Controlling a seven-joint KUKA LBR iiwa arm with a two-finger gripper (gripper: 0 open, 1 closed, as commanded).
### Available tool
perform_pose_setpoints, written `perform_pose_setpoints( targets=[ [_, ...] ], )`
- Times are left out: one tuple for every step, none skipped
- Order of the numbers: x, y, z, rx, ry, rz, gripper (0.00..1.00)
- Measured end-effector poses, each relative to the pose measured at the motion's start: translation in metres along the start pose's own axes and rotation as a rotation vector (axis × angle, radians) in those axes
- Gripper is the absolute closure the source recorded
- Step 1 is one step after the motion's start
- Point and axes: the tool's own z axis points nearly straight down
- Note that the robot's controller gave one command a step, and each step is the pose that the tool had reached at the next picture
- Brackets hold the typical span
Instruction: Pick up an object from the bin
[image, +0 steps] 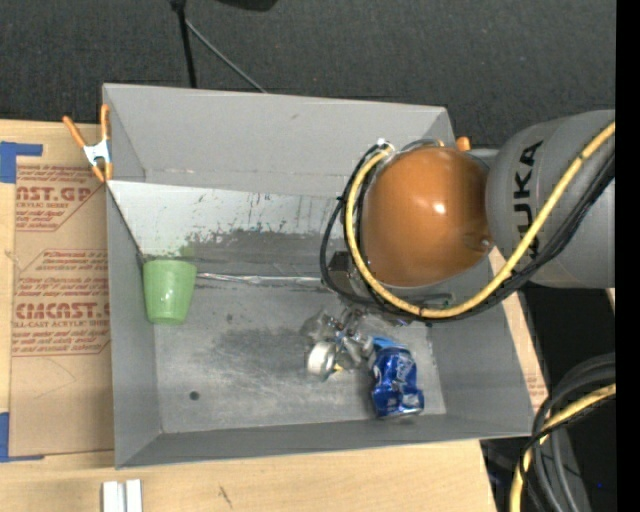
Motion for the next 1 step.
perform_pose_setpoints(
  targets=[
    [-0.0235, 0.0113, -0.0827, 0.001, -0.002, 0.014, 1.0]
  ],
)
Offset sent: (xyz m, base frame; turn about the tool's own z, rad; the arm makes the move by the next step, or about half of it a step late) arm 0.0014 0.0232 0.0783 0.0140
